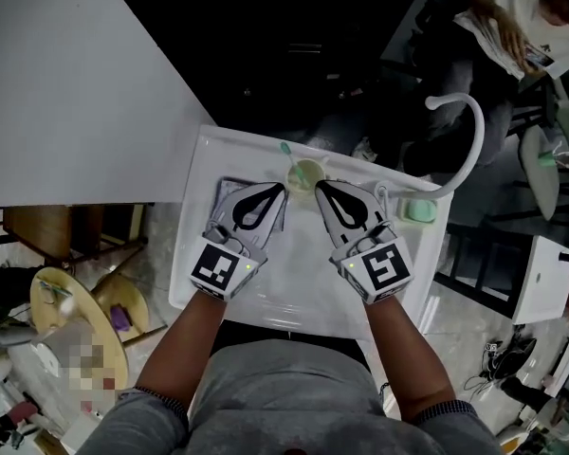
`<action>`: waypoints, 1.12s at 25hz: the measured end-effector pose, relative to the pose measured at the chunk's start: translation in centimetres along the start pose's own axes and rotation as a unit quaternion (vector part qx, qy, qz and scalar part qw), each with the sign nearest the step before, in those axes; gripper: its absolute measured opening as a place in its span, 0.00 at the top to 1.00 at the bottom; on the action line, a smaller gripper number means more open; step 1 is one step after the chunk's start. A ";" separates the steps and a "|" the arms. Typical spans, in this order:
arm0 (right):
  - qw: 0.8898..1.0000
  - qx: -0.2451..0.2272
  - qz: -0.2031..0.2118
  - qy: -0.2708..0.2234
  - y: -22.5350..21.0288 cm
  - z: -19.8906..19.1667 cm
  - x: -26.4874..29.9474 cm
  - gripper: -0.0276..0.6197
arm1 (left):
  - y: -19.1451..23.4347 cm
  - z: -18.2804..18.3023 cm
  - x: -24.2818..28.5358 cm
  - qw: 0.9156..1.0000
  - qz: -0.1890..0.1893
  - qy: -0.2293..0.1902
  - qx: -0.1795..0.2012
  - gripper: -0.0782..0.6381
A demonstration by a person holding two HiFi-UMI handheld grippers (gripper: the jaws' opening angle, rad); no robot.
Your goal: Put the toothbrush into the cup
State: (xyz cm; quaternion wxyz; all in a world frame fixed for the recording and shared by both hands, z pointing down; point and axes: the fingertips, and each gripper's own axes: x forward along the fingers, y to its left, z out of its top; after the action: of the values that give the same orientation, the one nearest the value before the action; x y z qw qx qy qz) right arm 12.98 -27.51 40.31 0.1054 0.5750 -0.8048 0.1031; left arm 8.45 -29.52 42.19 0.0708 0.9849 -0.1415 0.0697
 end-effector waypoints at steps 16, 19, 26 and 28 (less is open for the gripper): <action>0.996 -0.009 0.055 -0.076 6.5 7.1 -9.7 0.94 | -8.6 8.0 -5.2 0.999 -0.038 -0.005 0.007 0.88; 0.995 -0.010 0.062 -0.079 7.3 7.4 -10.7 0.94 | -9.8 8.7 -5.9 0.999 -0.041 -0.001 0.004 0.88; 0.994 -0.006 0.074 -0.080 8.2 7.9 -12.2 0.94 | -11.2 9.2 -6.9 0.999 -0.035 0.000 -0.018 0.88; 0.994 -0.008 0.076 -0.082 8.4 8.2 -12.6 0.94 | -11.5 9.4 -7.0 0.999 -0.036 -0.002 -0.017 0.88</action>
State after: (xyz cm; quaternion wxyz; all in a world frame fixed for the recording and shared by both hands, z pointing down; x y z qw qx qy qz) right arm 8.56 -15.77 28.46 0.0355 0.5182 -0.8526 0.0568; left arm 6.24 -18.22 30.45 0.0897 0.9881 -0.1076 0.0629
